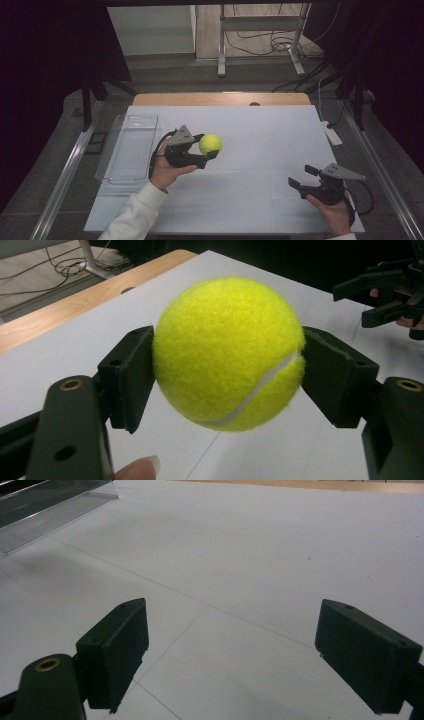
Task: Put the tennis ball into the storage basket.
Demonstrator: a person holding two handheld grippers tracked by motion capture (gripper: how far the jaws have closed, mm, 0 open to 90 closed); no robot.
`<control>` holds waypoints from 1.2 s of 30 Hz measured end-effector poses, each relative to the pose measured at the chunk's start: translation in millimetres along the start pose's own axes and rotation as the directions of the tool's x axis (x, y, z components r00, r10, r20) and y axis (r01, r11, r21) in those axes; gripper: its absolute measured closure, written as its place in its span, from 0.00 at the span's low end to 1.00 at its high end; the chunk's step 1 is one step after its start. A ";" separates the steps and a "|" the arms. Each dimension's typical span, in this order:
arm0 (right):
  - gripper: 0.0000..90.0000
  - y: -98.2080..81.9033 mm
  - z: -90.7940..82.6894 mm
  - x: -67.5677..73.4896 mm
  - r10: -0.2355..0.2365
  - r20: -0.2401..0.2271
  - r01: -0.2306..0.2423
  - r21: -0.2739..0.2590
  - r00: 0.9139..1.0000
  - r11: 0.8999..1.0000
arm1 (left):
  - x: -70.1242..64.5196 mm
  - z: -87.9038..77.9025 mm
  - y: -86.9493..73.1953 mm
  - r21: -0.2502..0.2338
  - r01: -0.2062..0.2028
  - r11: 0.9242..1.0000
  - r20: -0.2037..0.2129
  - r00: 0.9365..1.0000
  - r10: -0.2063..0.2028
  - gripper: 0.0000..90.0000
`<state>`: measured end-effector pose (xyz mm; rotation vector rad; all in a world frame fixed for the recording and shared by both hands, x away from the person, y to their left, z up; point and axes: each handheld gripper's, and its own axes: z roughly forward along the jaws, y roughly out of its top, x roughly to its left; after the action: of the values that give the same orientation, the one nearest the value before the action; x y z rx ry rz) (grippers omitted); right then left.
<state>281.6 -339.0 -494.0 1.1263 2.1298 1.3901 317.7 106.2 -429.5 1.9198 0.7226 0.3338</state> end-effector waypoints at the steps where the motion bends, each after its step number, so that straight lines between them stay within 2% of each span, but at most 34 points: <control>1: 0.16 0.0 0.0 0.0 0.000 0.000 0.000 0.000 1.000 1.000 | 1.2 -0.9 -0.2 0.000 0.002 1.000 -0.003 1.000 -0.002 0.30; 24: 0.16 -0.7 0.0 -0.5 0.002 -0.002 -0.002 -0.001 1.000 1.000 | 21.9 -22.5 -0.9 -0.041 0.053 0.998 -0.054 0.997 -0.056 0.30; 36: 0.16 -0.9 -0.2 -0.7 0.005 0.001 -0.005 -0.001 1.000 1.000 | 25.7 -28.6 -1.7 -0.045 0.055 0.997 -0.075 0.995 -0.059 0.30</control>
<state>281.5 -339.8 -494.7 1.1324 2.1267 1.3924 322.2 143.3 -420.4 1.8504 0.8126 0.3859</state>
